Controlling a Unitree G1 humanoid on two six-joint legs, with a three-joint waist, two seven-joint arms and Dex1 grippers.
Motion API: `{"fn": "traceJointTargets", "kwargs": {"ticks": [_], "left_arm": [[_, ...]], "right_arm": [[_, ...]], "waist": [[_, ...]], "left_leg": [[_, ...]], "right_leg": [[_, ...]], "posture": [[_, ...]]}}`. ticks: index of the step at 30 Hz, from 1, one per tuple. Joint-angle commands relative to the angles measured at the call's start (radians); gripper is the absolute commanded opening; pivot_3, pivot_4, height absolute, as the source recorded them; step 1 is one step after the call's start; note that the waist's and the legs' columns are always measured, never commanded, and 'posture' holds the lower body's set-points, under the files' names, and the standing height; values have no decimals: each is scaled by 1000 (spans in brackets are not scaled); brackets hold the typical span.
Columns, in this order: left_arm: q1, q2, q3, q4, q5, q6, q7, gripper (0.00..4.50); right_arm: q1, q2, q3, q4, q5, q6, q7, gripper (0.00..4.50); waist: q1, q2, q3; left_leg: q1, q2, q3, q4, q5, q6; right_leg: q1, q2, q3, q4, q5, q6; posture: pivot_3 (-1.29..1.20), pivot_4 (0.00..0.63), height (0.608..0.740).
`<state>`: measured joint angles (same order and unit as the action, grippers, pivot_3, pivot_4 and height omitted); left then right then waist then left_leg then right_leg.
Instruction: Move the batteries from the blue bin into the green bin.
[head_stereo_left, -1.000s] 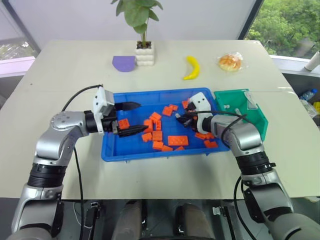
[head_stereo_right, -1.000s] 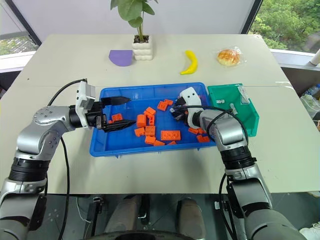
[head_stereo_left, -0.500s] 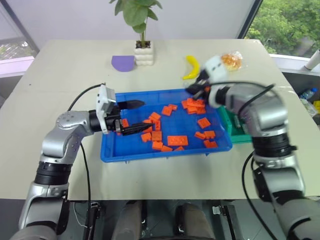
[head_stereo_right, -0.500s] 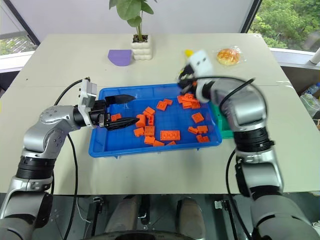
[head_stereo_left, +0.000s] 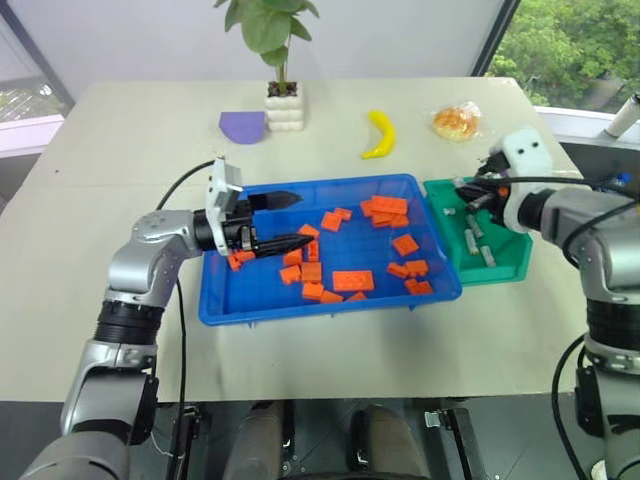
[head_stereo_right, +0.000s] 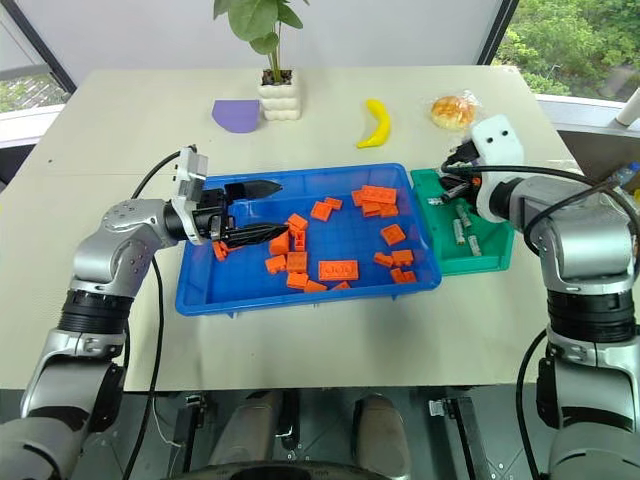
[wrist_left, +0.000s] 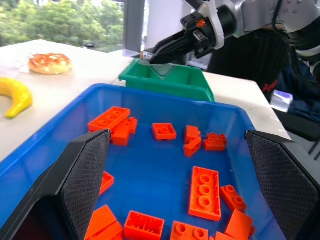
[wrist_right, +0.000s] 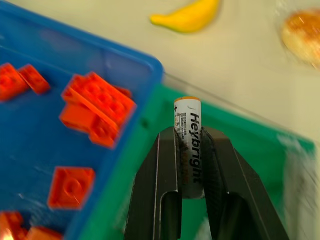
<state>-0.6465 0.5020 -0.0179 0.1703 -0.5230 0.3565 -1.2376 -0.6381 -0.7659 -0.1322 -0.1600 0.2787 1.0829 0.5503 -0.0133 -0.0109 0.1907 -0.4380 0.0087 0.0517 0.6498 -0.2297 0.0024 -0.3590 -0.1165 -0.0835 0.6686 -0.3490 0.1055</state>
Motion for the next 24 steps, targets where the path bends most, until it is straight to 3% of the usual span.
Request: {"fn": "traceJointTargets", "kwargs": {"ticks": [1,9,14,19,24], "left_arm": [[-33,5,9,14,8,-27,-19,4500],[-41,13,47,19,3,-30,-1,4500],[-72,0,186,35,-46,-61,128,4500],[-37,28,338,-24,-61,-89,306,4500],[111,88,460,-166,-91,-44,424,4500]], "right_arm": [[31,-10,-49,-52,8,-6,-17,562],[25,0,-36,-30,-8,-33,-48,4477],[-45,29,-54,84,-35,-167,-103,4477],[-89,53,-70,372,-138,-560,-201,4477],[-113,44,-81,679,-208,-886,-285,4477]], "waist": [[3,0,0],[4,0,0],[1,0,0],[1,0,0],[0,0,0]], "left_leg": [[0,0,0,0,0,0],[0,0,0,1,0,0],[0,0,0,1,0,0],[0,-1,0,1,0,0],[0,-1,0,0,0,0]], "right_leg": [[0,0,0,0,0,0],[0,0,0,0,0,0],[0,0,0,0,0,0],[0,-1,0,0,0,0],[0,-2,0,-1,0,0]], "posture": [[0,150,739],[0,150,739],[0,150,739],[0,150,739],[0,150,739]]}}
